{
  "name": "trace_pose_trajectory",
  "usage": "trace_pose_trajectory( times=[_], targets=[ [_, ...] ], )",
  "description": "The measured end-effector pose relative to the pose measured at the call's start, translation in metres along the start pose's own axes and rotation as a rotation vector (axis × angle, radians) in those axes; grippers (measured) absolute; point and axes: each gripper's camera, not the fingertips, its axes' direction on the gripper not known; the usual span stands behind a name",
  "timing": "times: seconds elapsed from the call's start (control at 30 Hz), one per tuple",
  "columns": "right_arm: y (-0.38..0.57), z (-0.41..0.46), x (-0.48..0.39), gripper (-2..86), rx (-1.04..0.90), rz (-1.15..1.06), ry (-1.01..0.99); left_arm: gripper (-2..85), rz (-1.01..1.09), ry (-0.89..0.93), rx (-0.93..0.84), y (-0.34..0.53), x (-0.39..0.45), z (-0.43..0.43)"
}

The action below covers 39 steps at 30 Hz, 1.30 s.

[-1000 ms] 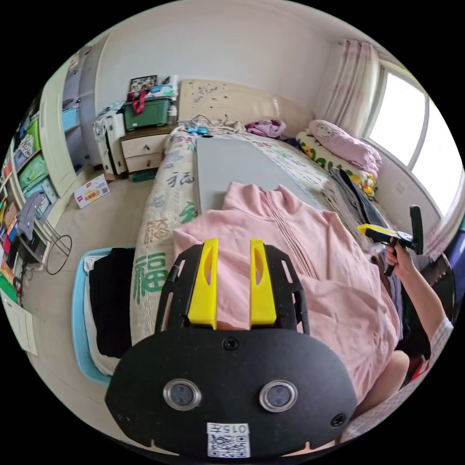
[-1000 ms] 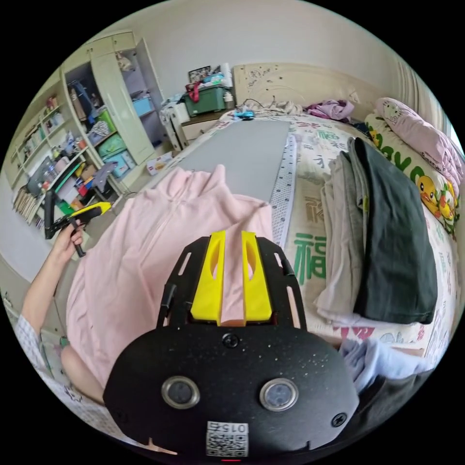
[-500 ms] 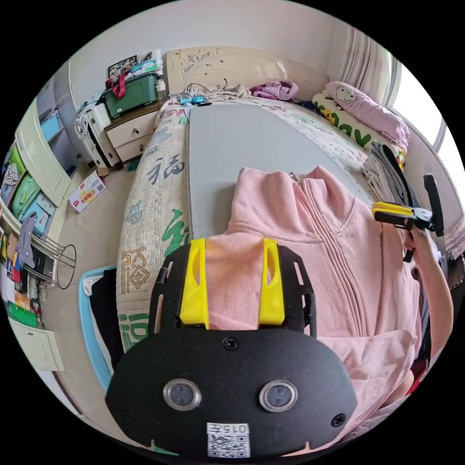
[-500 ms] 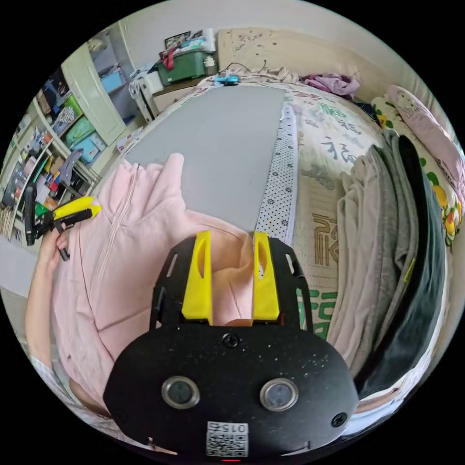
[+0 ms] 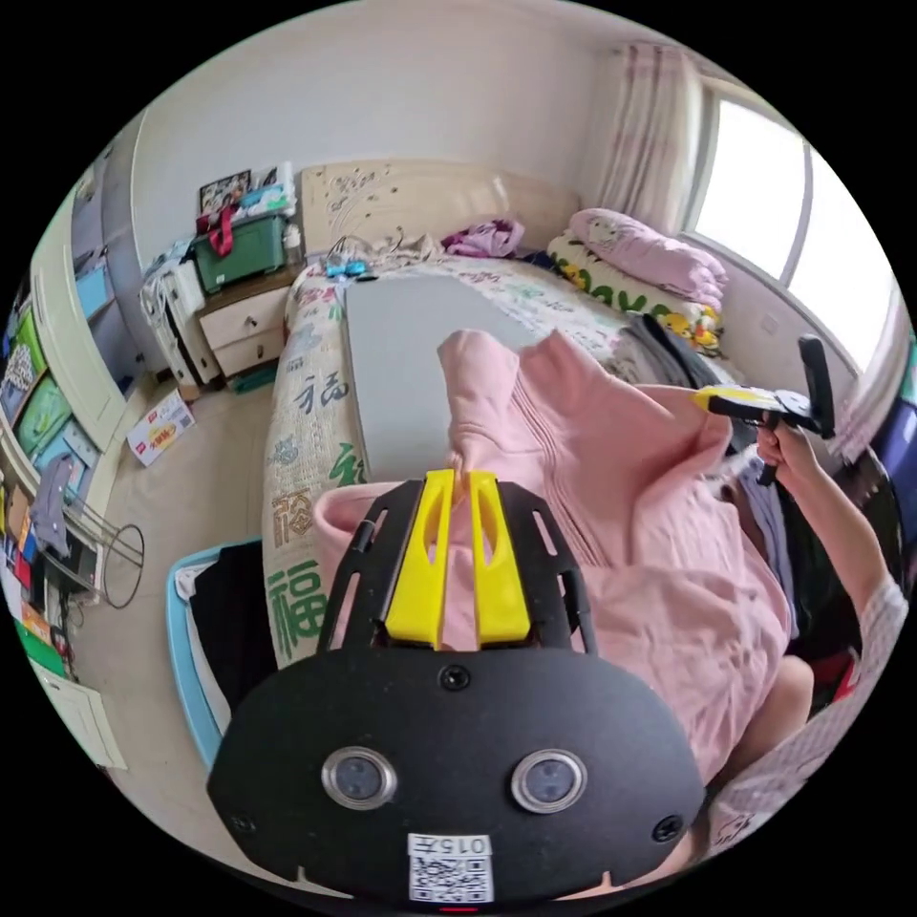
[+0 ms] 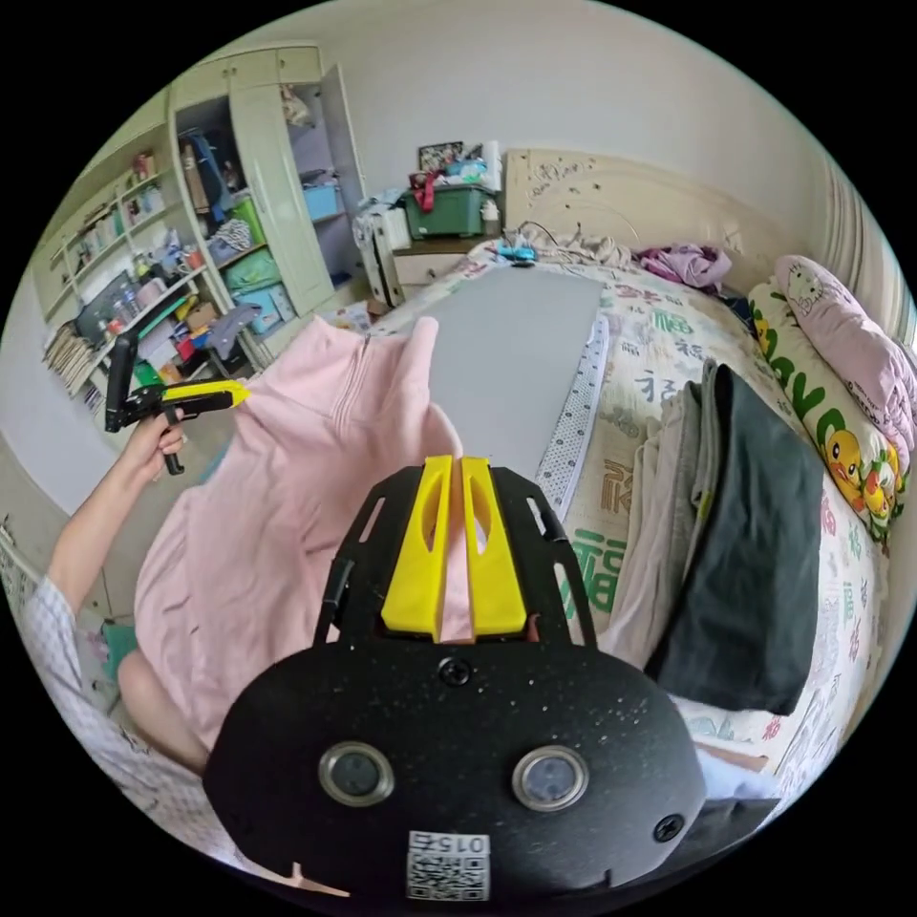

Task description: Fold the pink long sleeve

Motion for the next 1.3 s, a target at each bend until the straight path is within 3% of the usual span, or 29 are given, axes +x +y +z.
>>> trace_pose_trajectory(
  times=[0.13,0.27,0.37,0.47,0.67,1.0,1.3],
  targets=[
    [0.090,-0.089,-0.025,0.9,0.054,-0.064,-0.110,1.2,0.137,0.078,0.105,0.095,0.037,-0.105],
    [0.203,-0.116,-0.041,1.6,-0.081,-0.052,-0.254,0.8,0.230,0.193,0.042,0.225,0.060,-0.159],
    [0.258,-0.101,-0.047,3.1,-0.223,0.011,-0.303,0.1,0.157,0.276,-0.038,0.302,0.057,-0.166],
    [0.291,-0.101,-0.052,5.1,-0.246,0.073,-0.298,0.5,0.002,0.238,-0.089,0.348,0.043,-0.171],
    [0.317,-0.142,-0.068,4.5,-0.157,0.132,-0.243,5.5,-0.120,0.283,-0.041,0.384,0.047,-0.206],
    [0.390,-0.195,-0.088,1.3,-0.016,0.305,-0.242,3.5,-0.182,0.369,0.128,0.444,0.073,-0.250],
    [0.415,-0.228,-0.150,-0.3,0.066,0.285,-0.094,0.0,-0.191,0.218,0.327,0.528,0.085,-0.339]
  ],
)
